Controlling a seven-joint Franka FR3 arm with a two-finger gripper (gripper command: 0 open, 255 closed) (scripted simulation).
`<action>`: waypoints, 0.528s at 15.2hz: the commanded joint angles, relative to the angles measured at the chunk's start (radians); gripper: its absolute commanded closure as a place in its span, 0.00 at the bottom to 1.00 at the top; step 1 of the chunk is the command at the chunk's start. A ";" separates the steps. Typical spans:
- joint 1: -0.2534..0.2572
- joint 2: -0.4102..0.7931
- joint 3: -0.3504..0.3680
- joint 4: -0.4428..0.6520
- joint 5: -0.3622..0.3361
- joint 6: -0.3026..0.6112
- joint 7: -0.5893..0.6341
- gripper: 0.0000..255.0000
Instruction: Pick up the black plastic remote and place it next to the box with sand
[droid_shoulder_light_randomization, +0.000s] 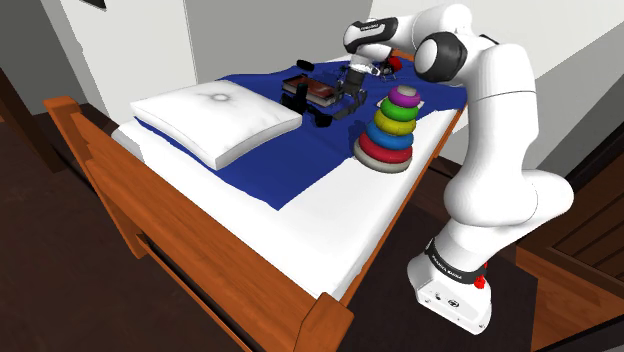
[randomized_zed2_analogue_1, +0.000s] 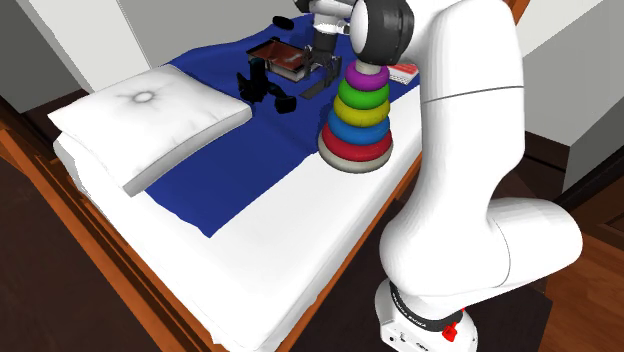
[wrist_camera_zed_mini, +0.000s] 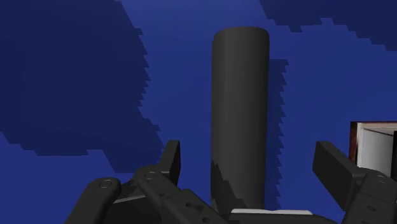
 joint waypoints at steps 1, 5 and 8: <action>-0.005 -0.007 -0.001 0.040 -0.001 -0.048 0.002 0.00; -0.011 -0.003 -0.002 0.106 -0.003 -0.110 0.006 0.00; -0.011 -0.002 -0.002 0.106 -0.003 -0.110 0.006 0.00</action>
